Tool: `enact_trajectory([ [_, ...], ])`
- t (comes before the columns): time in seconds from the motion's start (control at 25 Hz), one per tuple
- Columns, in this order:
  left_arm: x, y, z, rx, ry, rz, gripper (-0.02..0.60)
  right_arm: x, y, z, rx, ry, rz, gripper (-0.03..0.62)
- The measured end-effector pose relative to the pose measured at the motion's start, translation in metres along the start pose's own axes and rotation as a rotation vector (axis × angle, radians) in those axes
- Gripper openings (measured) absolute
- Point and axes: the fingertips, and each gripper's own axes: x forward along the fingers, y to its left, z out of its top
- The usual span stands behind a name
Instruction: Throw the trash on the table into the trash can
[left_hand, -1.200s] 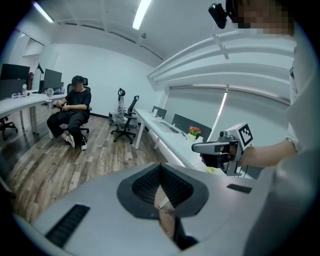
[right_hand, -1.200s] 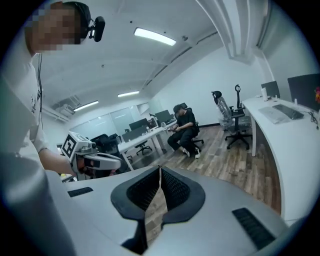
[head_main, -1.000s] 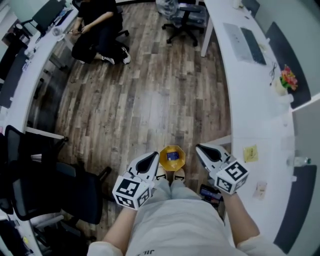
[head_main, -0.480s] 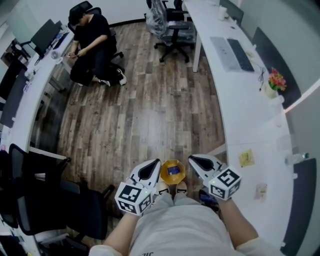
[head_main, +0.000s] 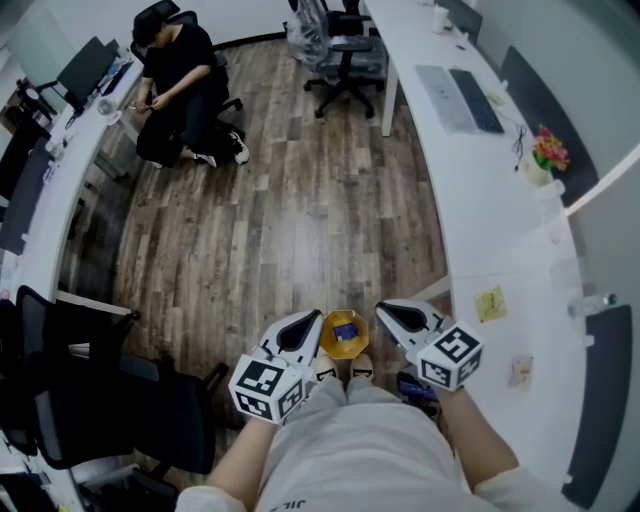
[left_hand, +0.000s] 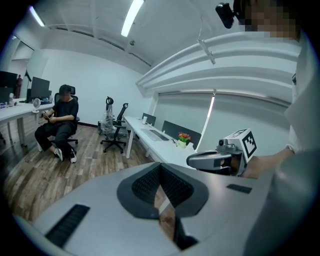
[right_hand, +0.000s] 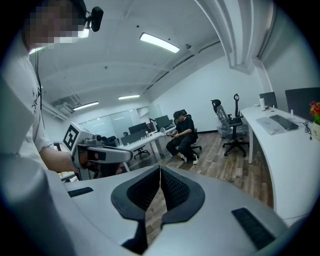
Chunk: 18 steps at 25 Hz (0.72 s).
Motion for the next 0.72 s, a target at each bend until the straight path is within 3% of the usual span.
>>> enact_trajectory([
  [0.4, 0.008, -0.017, -0.008, 0.014, 0.027, -0.070, 0.000, -0.018, -0.005, -0.007, 0.033, -0.029, -0.059, 0.035],
  [0.72, 0.046, -0.070, -0.014, 0.048, 0.083, -0.278, 0.000, -0.089, -0.034, -0.021, 0.076, -0.078, -0.287, 0.035],
])
